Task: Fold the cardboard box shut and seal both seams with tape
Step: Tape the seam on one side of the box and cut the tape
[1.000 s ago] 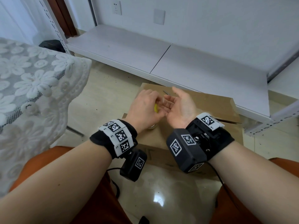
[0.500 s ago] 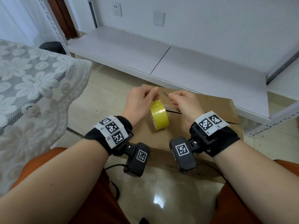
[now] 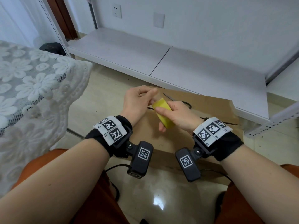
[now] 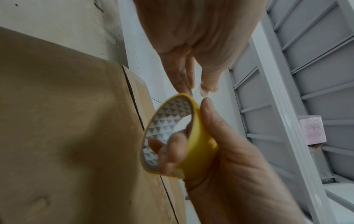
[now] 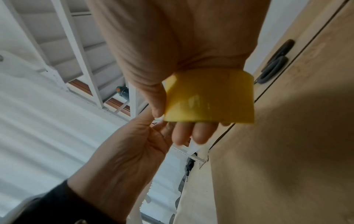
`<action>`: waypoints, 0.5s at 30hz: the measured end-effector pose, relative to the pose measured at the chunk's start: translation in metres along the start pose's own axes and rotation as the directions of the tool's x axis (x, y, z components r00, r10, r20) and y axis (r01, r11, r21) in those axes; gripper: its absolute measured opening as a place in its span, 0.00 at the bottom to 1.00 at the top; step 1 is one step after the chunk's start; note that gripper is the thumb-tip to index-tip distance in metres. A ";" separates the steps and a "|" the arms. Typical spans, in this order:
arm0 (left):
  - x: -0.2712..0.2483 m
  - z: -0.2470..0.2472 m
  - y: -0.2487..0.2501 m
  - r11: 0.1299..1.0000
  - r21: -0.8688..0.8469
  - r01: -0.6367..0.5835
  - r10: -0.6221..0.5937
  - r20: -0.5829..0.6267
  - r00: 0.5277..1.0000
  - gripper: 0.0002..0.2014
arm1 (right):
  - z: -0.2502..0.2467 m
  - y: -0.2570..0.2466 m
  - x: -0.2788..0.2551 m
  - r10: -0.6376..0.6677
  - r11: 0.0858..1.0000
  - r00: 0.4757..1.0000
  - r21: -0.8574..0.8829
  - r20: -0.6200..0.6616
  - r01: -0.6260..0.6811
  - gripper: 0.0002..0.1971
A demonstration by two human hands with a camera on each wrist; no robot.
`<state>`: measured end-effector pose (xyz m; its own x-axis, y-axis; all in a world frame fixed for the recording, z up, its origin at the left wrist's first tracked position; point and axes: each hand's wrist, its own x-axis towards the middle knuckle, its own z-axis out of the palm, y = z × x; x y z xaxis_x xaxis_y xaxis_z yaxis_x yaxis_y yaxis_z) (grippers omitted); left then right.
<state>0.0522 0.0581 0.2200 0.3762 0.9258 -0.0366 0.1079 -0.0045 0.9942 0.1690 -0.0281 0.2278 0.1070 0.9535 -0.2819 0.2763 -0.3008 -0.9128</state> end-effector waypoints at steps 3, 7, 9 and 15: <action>-0.001 0.005 -0.001 0.999 0.034 -0.018 0.019 -0.042 0.999 0.13 | 0.002 -0.002 -0.001 -0.022 0.999 0.999 -0.039 -0.031 0.021 0.12; 0.001 0.004 -0.002 0.999 -0.028 0.036 -0.036 0.003 0.999 0.11 | 0.001 -0.001 -0.001 -0.023 0.993 0.998 -0.118 -0.066 0.015 0.11; 0.001 0.002 -0.002 0.995 -0.076 0.071 -0.069 0.038 0.997 0.03 | 0.001 -0.001 -0.001 -0.025 0.989 0.997 -0.149 -0.076 0.013 0.11; -0.004 0.007 0.000 0.940 -0.312 0.136 -0.139 0.013 0.990 0.02 | 0.000 -0.003 0.007 0.004 0.977 0.995 -0.211 -0.099 -0.025 0.12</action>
<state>0.0566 0.0518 0.2192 0.3696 0.9123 -0.1761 -0.1343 0.2400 0.9614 0.1692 -0.0208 0.2284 0.2023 0.9455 -0.2553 0.4691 -0.3223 -0.8222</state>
